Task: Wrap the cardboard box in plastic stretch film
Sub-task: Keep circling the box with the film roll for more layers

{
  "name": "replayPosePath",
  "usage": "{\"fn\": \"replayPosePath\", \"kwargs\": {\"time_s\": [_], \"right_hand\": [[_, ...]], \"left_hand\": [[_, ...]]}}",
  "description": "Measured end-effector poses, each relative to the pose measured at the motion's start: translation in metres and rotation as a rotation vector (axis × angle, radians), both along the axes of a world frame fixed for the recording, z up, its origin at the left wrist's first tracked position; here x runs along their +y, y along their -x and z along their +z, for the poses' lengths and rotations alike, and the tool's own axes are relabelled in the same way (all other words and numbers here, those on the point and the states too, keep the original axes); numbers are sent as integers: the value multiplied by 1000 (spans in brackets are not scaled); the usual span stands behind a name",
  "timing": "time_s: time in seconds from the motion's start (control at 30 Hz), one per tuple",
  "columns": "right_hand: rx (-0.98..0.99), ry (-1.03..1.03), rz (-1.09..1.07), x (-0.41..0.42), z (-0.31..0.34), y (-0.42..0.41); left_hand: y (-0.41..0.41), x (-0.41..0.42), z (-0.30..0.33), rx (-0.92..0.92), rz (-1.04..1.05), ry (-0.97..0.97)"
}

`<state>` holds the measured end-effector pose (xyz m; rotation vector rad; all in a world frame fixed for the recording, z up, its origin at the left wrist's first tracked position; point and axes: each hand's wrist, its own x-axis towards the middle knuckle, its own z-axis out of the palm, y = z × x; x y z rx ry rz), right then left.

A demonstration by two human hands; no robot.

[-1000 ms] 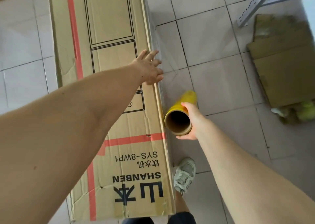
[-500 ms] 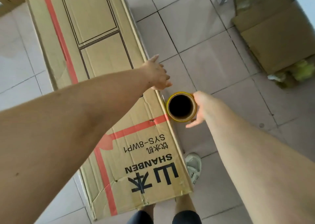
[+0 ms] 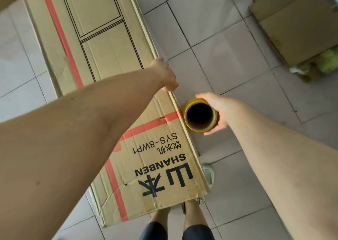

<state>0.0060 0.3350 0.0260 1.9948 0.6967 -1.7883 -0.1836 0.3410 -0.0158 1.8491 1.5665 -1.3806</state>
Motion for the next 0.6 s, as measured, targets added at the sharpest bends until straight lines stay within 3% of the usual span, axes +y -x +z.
{"fn": "replayPosePath", "kwargs": {"time_s": [0.2, 0.33, 0.43, 0.6], "right_hand": [[41, 142, -550, -55, -23, -59], [39, 158, -698, -75, -24, -66], [-5, 89, -569, -63, -17, -61], [-168, -362, 113, -29, -13, -35]], "left_hand": [[-3, 2, -4, 1, 42, 11], [-8, -1, 3, 25, 37, 22], [-14, -6, 10, 26, -7, 22], [-22, -24, 1, -86, -92, -14]]}}
